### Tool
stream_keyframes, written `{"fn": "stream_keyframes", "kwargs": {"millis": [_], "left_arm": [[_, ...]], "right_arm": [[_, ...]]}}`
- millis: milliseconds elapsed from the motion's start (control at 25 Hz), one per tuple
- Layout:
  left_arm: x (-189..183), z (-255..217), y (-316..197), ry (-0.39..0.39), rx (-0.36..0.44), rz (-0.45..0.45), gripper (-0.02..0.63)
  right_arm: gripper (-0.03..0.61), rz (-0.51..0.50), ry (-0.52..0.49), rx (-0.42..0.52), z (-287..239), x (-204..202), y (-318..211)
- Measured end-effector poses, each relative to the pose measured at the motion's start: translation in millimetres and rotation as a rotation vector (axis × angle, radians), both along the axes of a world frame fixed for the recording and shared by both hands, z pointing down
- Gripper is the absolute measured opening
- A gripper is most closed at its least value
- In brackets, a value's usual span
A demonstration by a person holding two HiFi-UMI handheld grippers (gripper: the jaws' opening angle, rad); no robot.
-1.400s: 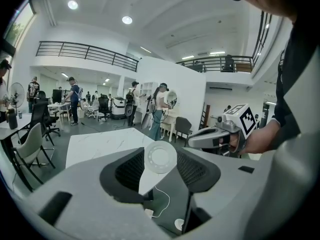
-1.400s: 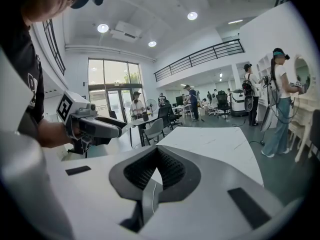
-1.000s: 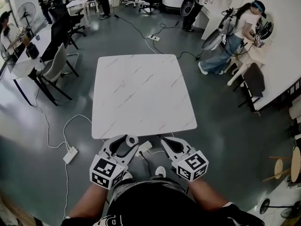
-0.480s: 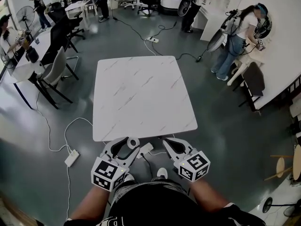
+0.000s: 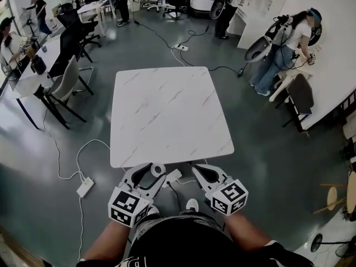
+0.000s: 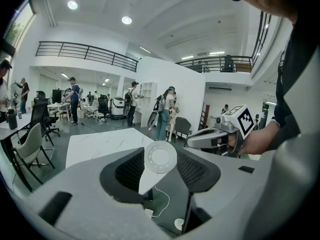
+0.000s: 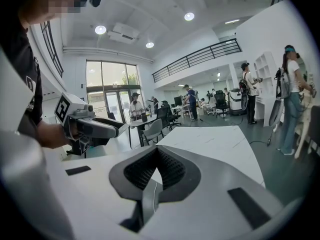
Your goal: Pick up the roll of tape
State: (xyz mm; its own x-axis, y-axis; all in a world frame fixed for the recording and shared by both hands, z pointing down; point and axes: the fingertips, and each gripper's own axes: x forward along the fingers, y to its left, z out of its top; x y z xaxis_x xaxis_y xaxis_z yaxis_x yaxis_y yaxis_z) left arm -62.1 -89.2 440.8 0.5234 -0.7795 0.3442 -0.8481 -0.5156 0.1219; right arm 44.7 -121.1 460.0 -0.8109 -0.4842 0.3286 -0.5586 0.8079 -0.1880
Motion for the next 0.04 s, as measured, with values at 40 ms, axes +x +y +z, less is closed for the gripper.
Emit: {"fn": "stream_keyframes", "kwargs": {"millis": [40], "left_arm": [[0.2,-0.5,-0.3,-0.001,0.001,0.001,0.210]], "right_arm": [[0.005,0.000,0.001,0.000,-0.2,0.2,-0.2]]}}
